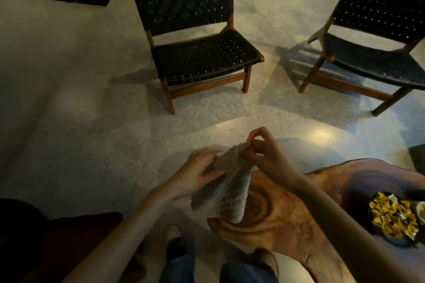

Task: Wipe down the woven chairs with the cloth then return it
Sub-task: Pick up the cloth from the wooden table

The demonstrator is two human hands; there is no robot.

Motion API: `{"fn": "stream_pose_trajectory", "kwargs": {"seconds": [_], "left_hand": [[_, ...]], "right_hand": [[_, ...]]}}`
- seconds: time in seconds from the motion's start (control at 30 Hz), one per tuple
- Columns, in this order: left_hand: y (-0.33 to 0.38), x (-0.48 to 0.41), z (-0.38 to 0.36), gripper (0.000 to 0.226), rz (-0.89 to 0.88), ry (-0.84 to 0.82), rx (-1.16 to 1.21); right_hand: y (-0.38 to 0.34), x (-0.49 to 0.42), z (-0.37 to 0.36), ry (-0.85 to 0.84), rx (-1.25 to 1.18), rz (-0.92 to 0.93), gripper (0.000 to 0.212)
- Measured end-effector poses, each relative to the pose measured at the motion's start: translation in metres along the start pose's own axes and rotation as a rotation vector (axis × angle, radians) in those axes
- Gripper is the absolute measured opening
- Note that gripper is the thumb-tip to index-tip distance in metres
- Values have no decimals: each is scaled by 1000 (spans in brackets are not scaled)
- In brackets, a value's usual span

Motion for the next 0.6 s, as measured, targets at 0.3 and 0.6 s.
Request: {"fn": "stream_pose_trajectory", "kwargs": {"seconds": [0.3,0.6], "left_hand": [[-62,-22,130,21,128,-29,-332],[-85,-119,203,12,94,130,-481]], "right_hand": [[-35,-88,-42,284,121,99,20],[-35,-177,21,584,62,98,18]]}}
Point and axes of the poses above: each hand's wrist, its own x-axis away from the middle knuckle, its own z-axis out of the back of the hand, y = z × x, the point moved 7 cm from there along -x, towards the middle knuckle, and after that the axes turned 5 degrees about -x, right-handed, at the moved point
